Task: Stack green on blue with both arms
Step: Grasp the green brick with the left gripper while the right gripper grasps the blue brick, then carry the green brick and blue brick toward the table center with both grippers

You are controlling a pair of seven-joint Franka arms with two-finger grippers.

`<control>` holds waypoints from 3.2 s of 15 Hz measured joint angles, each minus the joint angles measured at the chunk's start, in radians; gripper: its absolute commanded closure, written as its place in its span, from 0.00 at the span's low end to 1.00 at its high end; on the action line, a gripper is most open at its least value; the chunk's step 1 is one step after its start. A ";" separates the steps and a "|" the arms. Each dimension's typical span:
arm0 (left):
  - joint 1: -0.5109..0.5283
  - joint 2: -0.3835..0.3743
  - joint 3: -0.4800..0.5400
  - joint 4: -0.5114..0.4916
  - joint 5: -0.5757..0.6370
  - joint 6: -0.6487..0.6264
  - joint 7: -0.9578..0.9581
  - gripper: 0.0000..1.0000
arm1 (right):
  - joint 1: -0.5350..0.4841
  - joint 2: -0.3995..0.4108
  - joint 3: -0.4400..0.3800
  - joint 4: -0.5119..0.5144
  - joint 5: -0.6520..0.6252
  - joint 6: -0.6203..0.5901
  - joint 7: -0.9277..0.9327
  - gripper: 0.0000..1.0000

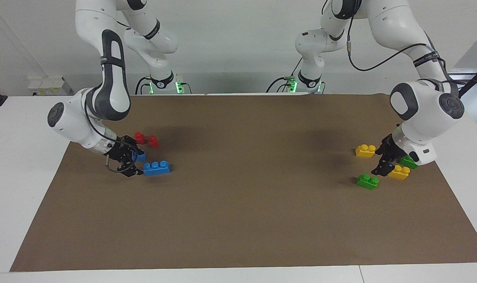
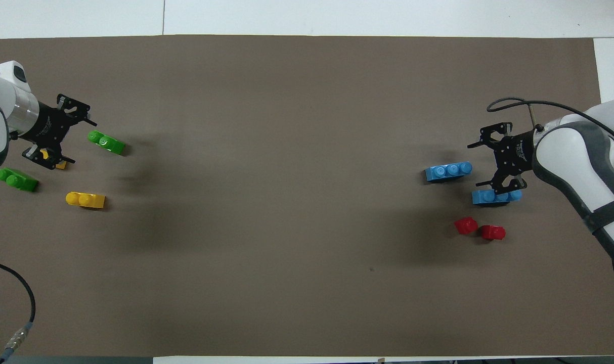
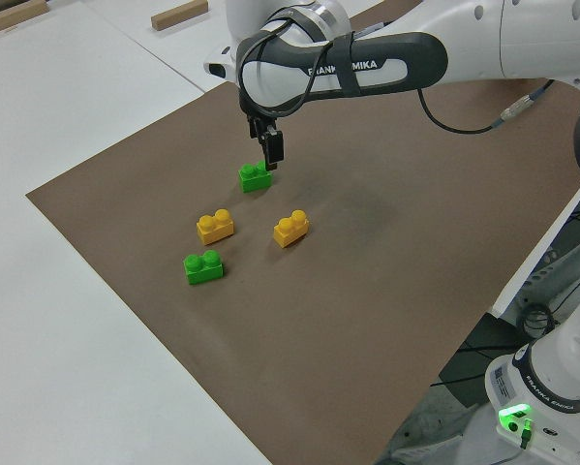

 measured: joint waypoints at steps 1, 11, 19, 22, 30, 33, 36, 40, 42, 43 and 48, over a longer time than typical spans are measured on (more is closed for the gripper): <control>0.000 0.010 0.000 0.005 0.000 0.017 -0.003 0.00 | 0.000 0.002 0.000 -0.008 0.003 0.005 0.000 0.05; 0.003 0.096 0.004 0.013 0.026 0.207 -0.008 0.00 | 0.002 0.015 0.004 -0.070 0.005 0.101 -0.019 0.22; 0.003 0.096 0.004 -0.102 0.026 0.308 -0.008 0.00 | 0.009 0.035 0.006 -0.071 0.046 0.137 -0.020 1.00; 0.003 0.094 0.003 -0.106 0.026 0.311 -0.008 0.00 | 0.009 0.036 0.005 -0.069 0.046 0.138 -0.022 1.00; 0.003 0.093 0.003 -0.106 0.026 0.313 -0.008 0.53 | 0.042 0.035 0.007 0.107 0.049 -0.017 0.016 1.00; 0.003 0.093 0.003 -0.106 0.027 0.315 -0.008 0.92 | 0.133 0.034 0.009 0.150 0.049 -0.023 0.067 1.00; 0.003 0.092 0.002 -0.106 0.027 0.316 -0.008 1.00 | 0.233 0.030 0.011 0.171 0.049 -0.022 0.217 1.00; -0.002 0.086 -0.006 -0.105 0.027 0.296 -0.008 1.00 | 0.353 0.024 0.011 0.166 0.049 0.022 0.391 1.00; -0.020 0.054 -0.011 -0.103 0.027 0.236 -0.008 1.00 | 0.405 0.023 0.011 0.140 0.049 0.088 0.456 1.00; -0.034 0.023 -0.013 -0.103 0.027 0.196 -0.018 1.00 | 0.432 0.022 0.011 0.118 0.049 0.133 0.489 1.00; -0.128 -0.119 -0.017 -0.104 0.027 0.044 -0.202 1.00 | 0.543 0.018 0.011 0.026 0.087 0.307 0.586 1.00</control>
